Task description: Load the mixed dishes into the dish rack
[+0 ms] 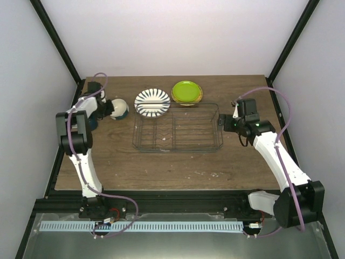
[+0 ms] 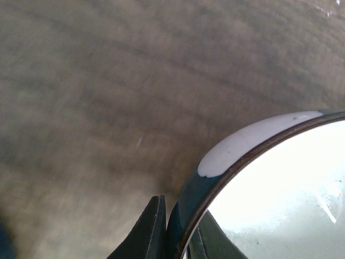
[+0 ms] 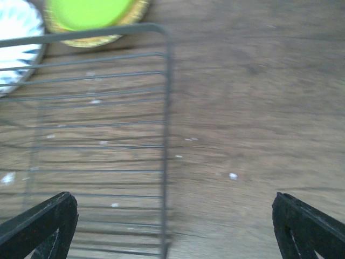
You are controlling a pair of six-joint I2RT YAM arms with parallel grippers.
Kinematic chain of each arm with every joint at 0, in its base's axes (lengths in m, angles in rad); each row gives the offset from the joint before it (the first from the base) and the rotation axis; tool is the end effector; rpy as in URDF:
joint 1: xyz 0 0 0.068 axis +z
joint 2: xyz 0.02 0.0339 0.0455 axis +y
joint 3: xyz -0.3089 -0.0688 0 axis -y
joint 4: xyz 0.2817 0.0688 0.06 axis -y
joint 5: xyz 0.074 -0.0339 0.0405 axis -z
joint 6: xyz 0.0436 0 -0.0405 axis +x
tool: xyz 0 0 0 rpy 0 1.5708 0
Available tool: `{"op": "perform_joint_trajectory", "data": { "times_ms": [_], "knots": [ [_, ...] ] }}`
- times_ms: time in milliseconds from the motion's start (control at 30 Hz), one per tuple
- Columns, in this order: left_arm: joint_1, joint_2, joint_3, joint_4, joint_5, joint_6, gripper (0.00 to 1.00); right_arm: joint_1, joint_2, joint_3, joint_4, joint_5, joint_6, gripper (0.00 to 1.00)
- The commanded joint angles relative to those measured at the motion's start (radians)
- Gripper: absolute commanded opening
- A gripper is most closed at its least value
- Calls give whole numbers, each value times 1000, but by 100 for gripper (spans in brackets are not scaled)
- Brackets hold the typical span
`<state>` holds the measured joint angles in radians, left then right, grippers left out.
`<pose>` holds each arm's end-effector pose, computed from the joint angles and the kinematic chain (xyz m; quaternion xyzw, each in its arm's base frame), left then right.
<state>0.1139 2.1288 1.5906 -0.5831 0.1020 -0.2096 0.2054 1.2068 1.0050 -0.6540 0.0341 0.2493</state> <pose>0.5044 0.0532 0.1770 -0.1456 0.9627 -0.0603 0.2199 0.2696 0.0547 0.3157 0.0265 0.9363 0.0633 0.3445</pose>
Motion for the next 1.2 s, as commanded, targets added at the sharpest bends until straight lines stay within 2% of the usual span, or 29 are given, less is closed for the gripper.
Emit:
{"op": "perform_joint_trajectory", "data": {
  "times_ms": [0,133,400,500,667,900,1167],
  "knots": [
    [58,-216,-113,135,161,-56,0,8,-91,-49,169,-296,-23,100],
    [59,-387,-192,226,216,-87,0,8,-125,-75,255,-448,0,100],
    [41,-683,-285,296,274,-130,0,8,-144,-88,345,-549,52,100],
    [-35,-789,-357,298,227,-117,0,12,-128,-113,384,-615,89,100],
    [-227,-924,-520,351,165,-144,0,88,-80,-84,359,-562,95,100],
    [-414,-970,-570,380,142,-177,0,156,-65,-88,463,-689,184,100],
    [-546,-961,-588,402,93,-199,0,216,-15,-109,561,-720,244,100]
  ]
}}
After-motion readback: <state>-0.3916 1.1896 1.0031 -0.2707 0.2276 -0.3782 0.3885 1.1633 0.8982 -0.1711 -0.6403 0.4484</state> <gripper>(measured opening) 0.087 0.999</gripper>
